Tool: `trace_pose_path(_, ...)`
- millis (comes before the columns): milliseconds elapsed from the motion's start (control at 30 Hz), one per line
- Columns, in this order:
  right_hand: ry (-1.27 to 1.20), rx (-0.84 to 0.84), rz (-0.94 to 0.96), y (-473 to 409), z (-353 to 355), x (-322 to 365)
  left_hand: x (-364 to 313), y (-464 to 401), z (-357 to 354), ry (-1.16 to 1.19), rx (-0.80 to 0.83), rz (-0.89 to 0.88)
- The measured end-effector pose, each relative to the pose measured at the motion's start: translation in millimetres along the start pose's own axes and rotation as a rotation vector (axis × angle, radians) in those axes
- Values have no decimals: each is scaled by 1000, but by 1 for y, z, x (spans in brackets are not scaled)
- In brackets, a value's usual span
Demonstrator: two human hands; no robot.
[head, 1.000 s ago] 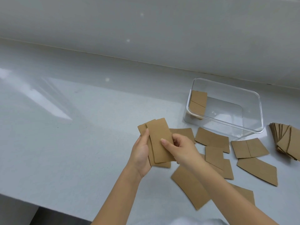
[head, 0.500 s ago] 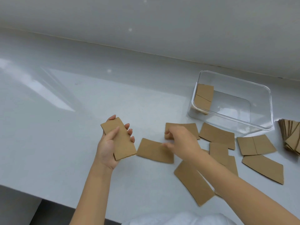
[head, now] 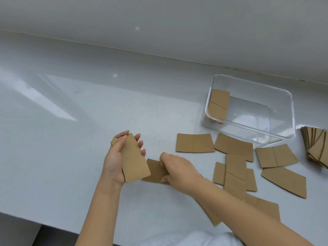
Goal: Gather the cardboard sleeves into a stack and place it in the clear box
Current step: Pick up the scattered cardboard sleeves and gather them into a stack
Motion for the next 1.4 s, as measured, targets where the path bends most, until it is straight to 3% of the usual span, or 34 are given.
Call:
trace_pose_path(133,-164,46,-18,11,23,-18,5,0,-9,-2,51,31)
trace_pose_path(300,50,-40,-213,25,76,-73,15,2,-22,-2,101,97)
trace_pose_path(433,100,13,-335,18,75,-96,24,3,-31,-28,135,149)
trace_pose_path(567,81,-38,-426,13,71,-98,30,0,-35,-40,146,188)
trace_pose_path(767,313,-151,-428,11,68,-91,38,-3,-30,-69,125,228)
trace_pose_path(1033,289,-171,-270,17,66,-83,43,-2,-30,-126,140,278)
trace_pose_path(1133,18,-125,-301,26,59,-96,47,0,-32,-151,155,310)
trace_pose_path(1233,-259,-201,-311,45,58,-106,49,5,-36,-181,161,324)
trace_pose_path(1400,-509,-210,-84,75,59,-77,60,13,-44,-273,171,406)
Point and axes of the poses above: each hand's wrist, its own y-axis away from the middle knuckle, its own z-axis out of the back of the hand, x = y × z, the point moved 6 cm from there along -y, towards the middle knuckle, and after that the axes turned 12 degrees about x, right-handed, at the moved point
